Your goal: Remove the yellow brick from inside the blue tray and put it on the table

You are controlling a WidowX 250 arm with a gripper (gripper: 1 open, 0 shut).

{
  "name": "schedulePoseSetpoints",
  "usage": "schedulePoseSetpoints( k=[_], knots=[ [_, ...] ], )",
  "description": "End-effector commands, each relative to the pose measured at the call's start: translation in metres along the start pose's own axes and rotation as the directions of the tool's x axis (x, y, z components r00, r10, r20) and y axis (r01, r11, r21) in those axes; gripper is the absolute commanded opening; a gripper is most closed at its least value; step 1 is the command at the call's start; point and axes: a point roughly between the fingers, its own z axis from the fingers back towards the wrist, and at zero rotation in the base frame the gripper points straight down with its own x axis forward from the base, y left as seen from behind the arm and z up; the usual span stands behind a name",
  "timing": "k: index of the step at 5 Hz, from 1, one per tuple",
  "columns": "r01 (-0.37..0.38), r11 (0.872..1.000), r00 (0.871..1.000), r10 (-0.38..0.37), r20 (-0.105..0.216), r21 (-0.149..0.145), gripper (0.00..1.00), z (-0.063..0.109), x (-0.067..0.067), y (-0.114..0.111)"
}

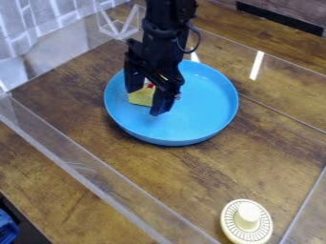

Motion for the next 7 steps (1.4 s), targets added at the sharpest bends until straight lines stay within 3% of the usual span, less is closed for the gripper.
schedulePoseSetpoints(
  k=[1, 4, 5, 6, 7],
  knots=[
    [0.031, 0.999, 0.998, -0.033, 0.056, 0.025, 0.0, 0.014, 0.01, -0.001],
    [0.028, 1.0, 0.996, -0.028, 0.085, 0.002, 0.0, 0.044, 0.008, 0.006],
    [0.02, 1.0, 0.994, -0.02, 0.106, 0.003, 0.0, 0.062, 0.008, 0.011],
    [-0.034, 0.999, 0.988, 0.029, 0.153, 0.029, 0.0, 0.097, 0.013, 0.028],
    [-0.042, 0.999, 0.987, 0.036, 0.157, 0.034, 1.0, 0.09, 0.013, 0.036]
  ],
)
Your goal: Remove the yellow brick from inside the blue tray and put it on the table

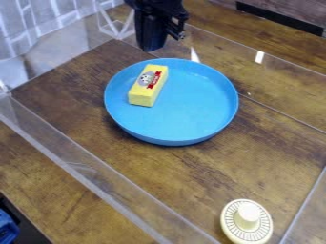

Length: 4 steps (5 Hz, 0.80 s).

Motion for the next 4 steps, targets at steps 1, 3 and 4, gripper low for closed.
schedulePoseSetpoints(
  k=[1, 3, 4],
  knots=[
    [-0.021, 0.999, 0.998, 0.019, 0.058, 0.028, 1.0, 0.011, 0.003, 0.016],
    [-0.001, 1.0, 0.999, 0.0, 0.047, 0.021, 1.0, -0.019, 0.006, 0.017],
    [0.002, 1.0, 0.999, -0.002, 0.04, 0.017, 1.0, -0.034, 0.008, 0.017]
  ],
)
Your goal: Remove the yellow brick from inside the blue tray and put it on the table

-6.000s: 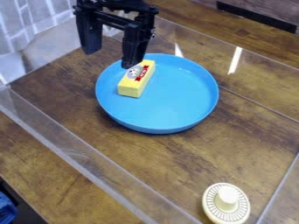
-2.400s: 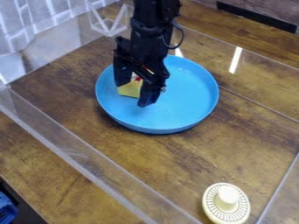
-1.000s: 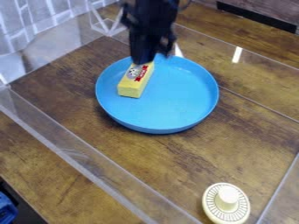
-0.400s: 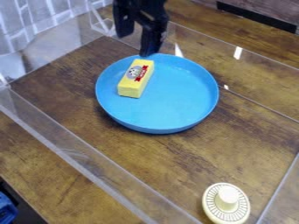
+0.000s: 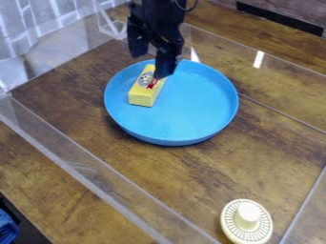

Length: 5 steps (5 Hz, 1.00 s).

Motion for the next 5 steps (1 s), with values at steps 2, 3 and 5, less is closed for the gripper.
schedulePoseSetpoints(
  k=[2, 3, 5],
  knots=[
    [-0.015, 1.0, 0.999, 0.015, 0.036, 0.019, 1.0, -0.005, 0.005, 0.014],
    [-0.011, 1.0, 1.0, 0.011, 0.028, 0.016, 1.0, -0.013, 0.004, 0.014],
    [-0.006, 1.0, 1.0, 0.006, 0.011, 0.008, 1.0, -0.026, 0.003, 0.015]
  ],
)
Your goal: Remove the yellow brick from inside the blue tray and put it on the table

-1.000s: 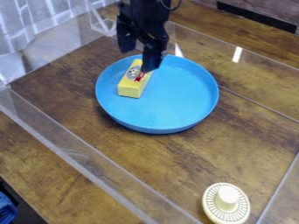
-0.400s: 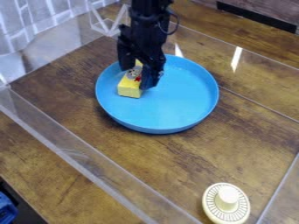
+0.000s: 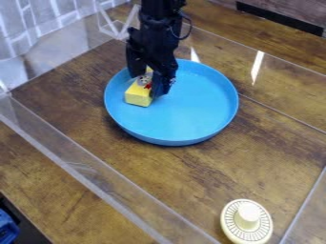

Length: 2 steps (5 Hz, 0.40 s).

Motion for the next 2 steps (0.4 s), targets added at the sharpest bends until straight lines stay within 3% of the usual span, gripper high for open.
schedulePoseSetpoints(
  k=[1, 2],
  knots=[
    [-0.016, 1.0, 1.0, 0.016, 0.01, 0.005, 1.0, -0.0013, -0.0007, 0.009],
    [-0.012, 1.0, 1.0, 0.012, 0.008, 0.002, 0.0, -0.0019, -0.0012, 0.0083]
  ],
)
